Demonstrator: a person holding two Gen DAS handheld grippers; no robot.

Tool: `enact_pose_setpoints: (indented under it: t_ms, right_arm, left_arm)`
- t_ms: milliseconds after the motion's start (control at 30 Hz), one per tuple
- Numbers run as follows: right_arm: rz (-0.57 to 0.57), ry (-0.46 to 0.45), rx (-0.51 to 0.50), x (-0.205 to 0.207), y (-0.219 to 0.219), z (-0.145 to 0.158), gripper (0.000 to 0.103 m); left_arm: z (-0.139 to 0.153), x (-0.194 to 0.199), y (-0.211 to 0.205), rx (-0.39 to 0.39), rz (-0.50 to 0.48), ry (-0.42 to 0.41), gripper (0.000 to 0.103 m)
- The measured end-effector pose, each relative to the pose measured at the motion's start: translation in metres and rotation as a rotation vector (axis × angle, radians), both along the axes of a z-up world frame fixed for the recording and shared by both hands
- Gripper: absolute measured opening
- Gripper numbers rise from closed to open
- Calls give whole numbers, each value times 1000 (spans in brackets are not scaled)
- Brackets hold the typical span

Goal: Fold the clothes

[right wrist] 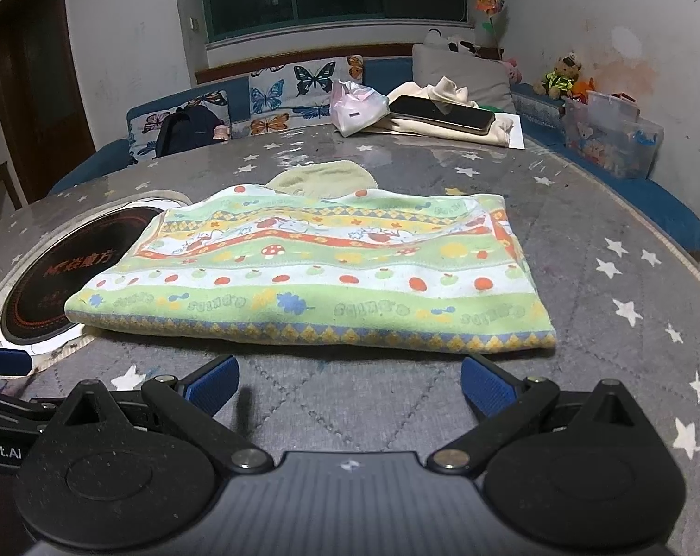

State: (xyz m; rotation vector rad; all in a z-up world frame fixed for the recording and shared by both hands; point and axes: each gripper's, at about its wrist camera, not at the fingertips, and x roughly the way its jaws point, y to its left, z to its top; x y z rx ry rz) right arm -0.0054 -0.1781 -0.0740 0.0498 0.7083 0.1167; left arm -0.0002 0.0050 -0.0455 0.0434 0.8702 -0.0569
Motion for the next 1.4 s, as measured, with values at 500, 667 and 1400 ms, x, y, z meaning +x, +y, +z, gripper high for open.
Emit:
enact_pose_setpoints:
  t_ms: [500, 667, 1400]
  right_arm:
    - [29, 27, -76, 9, 10, -2, 103]
    - [23, 33, -70, 16, 6, -1, 103]
    - [39, -11, -85, 18, 2, -6, 103]
  left_arm:
    - [-3, 3, 4, -10, 2, -18, 103]
    - [-4, 2, 4, -8, 0, -21, 103]
    - [-4, 0, 3, -9, -1, -29, 103]
